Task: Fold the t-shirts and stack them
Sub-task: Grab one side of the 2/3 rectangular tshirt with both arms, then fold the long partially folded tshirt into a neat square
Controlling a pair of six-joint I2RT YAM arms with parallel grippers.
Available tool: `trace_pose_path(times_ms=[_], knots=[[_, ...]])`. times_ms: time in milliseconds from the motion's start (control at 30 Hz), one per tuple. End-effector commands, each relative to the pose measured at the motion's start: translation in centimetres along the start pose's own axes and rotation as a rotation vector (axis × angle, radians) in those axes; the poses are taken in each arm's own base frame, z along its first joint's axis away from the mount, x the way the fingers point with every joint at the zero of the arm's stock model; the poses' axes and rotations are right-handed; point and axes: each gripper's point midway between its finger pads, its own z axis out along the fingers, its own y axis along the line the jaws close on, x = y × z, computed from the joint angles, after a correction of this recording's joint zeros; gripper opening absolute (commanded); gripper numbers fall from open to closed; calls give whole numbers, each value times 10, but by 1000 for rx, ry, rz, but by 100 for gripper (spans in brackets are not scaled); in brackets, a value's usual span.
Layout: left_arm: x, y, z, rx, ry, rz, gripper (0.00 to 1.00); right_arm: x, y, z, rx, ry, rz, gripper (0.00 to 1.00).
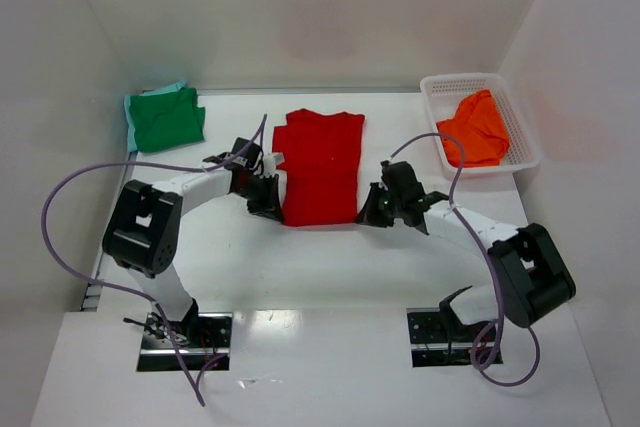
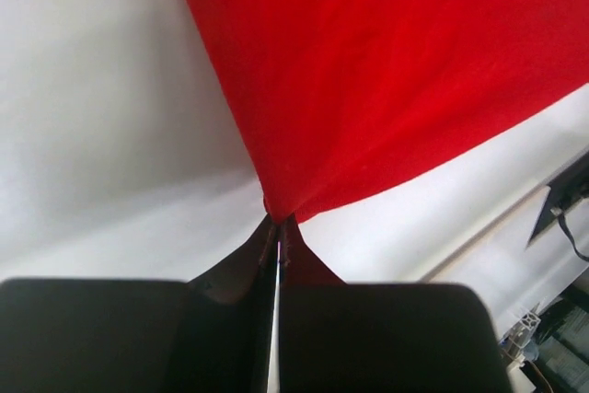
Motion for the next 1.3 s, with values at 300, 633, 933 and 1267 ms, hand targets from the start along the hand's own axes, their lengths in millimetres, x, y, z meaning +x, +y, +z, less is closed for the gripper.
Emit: trace_pose_path(times_ms=[300,633,933,1267], knots=[[52,-41,-57,-18,-23,-41,0,24,21,-65,-55,-55,92,0],[28,-55,-107,-54,-179,-46,0,-8,47,-103,-98,-178,95,0],[-16,-54,-122,-55,-252,-21,0,-63,74,-93,-100,-255,16,0],[-73,-37,-116,-28,-253,-8,0,-136,80,-75,-78,-345,-19,0]])
